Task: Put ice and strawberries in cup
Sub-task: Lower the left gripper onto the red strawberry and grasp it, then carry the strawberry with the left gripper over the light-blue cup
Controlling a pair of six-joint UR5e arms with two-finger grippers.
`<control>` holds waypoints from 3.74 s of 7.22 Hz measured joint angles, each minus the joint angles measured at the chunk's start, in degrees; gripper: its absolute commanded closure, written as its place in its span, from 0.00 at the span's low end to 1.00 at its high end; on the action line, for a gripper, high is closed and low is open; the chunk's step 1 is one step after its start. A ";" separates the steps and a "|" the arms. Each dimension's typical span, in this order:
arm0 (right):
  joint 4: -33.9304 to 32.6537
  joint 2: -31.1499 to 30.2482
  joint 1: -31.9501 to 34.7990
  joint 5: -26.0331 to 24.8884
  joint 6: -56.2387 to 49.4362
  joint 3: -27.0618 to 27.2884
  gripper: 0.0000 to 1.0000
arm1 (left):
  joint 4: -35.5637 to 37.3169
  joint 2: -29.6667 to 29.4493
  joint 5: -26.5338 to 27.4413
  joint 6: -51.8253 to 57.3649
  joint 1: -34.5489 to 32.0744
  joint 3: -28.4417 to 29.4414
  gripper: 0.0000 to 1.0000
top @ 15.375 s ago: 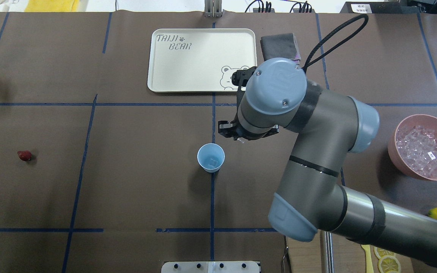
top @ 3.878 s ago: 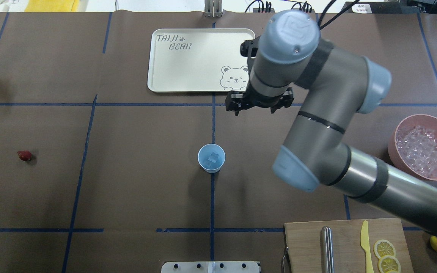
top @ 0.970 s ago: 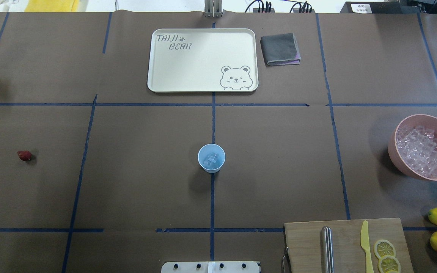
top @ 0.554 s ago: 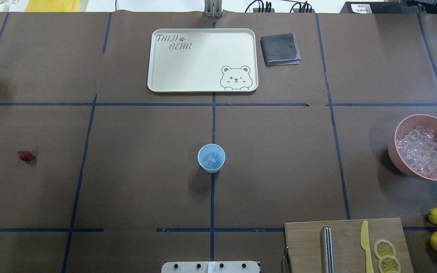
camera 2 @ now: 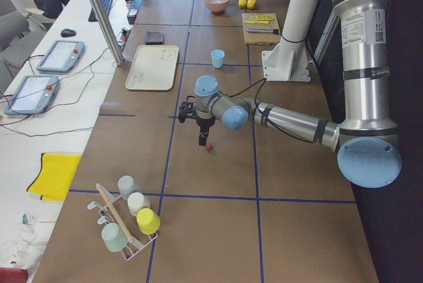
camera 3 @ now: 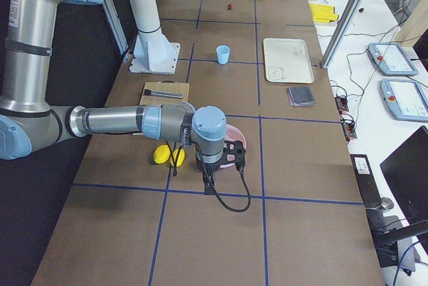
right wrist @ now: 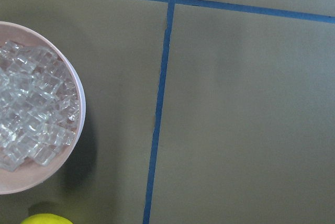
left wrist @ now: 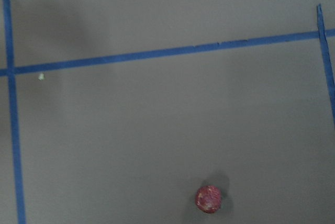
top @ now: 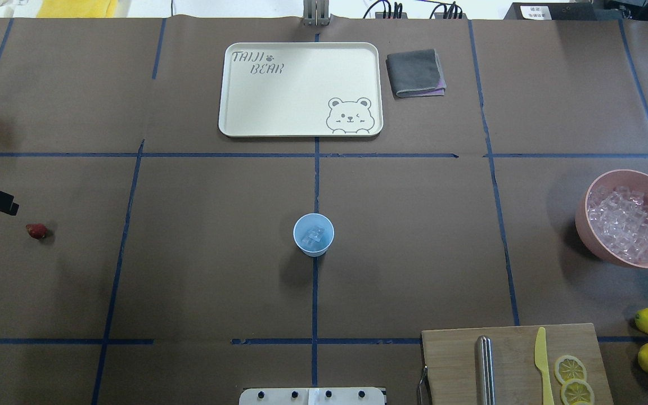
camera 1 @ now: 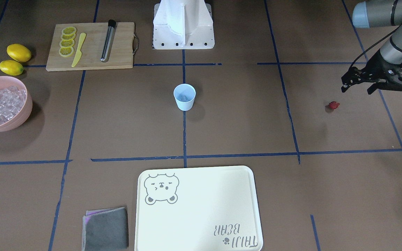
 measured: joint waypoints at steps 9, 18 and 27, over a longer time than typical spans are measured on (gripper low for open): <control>0.00 -0.15 -0.08 0.00 0.00 -0.12 0.01 | -15.16 -1.15 5.34 -5.99 7.30 11.30 0.04; 0.00 0.06 -0.05 0.00 0.00 -0.16 0.01 | -15.25 -2.81 5.14 -6.08 8.15 12.03 1.00; 0.00 -0.05 0.01 0.00 0.00 0.20 0.01 | 26.80 -26.53 4.66 -18.20 11.05 -9.05 1.00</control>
